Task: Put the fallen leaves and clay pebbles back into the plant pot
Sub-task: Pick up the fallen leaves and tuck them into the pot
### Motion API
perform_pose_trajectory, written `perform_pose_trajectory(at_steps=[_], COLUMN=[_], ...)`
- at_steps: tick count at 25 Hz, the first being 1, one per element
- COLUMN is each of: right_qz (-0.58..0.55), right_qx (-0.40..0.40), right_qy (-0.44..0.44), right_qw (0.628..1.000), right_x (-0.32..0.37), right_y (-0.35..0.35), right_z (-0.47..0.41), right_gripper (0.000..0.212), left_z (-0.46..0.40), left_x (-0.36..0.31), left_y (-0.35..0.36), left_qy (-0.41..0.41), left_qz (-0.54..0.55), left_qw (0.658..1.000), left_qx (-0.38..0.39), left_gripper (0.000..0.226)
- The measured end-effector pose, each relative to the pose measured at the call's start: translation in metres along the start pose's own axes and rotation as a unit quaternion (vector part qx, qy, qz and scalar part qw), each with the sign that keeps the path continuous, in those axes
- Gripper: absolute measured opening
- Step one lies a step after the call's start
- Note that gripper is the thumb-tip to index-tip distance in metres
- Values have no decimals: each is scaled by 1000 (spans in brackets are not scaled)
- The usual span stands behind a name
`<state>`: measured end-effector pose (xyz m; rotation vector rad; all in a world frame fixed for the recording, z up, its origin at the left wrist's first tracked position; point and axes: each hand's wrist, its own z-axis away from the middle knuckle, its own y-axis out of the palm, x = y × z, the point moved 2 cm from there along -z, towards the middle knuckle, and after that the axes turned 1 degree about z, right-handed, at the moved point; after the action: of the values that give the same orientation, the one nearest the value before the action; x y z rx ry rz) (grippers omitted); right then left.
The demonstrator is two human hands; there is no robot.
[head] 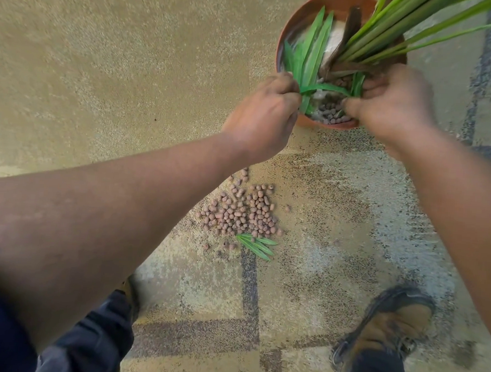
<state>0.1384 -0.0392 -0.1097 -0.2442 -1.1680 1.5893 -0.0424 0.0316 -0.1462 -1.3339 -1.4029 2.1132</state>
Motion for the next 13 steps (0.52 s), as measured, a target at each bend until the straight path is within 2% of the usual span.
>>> perform_pose_trajectory(at_steps=[1, 3, 6, 7, 10, 12, 13], right_qz=[62, 86, -123, -141, -68, -63, -80], right_qx=[22, -22, -43, -33, -42, -96, -136], right_qy=[-7, -12, 41, 43, 12, -13, -33], right_qw=[998, 996, 991, 988, 997, 993, 987], right_x=[0, 3, 0, -1, -10, -15, -19], right_y=[4, 6, 10, 13, 21, 24, 25], right_z=[-2, -9, -17, -17, -13, -2, 5], right_gripper=[46, 48, 38, 32, 19, 9, 12], left_z=[1, 2, 3, 3, 4, 3, 2], left_x=[-1, -1, 0, 2, 2, 2, 3], left_y=[0, -1, -1, 0, 0, -2, -3], left_qy=[-3, -3, 3, 5, 11, 22, 30], left_qz=[0, -3, -9, -12, -15, -16, -12], left_qw=[1000, 1000, 1000, 1000, 1000, 1000, 999], left_qx=[2, -2, -6, -6, -6, -7, -6], left_gripper=[23, 24, 26, 26, 26, 26, 26])
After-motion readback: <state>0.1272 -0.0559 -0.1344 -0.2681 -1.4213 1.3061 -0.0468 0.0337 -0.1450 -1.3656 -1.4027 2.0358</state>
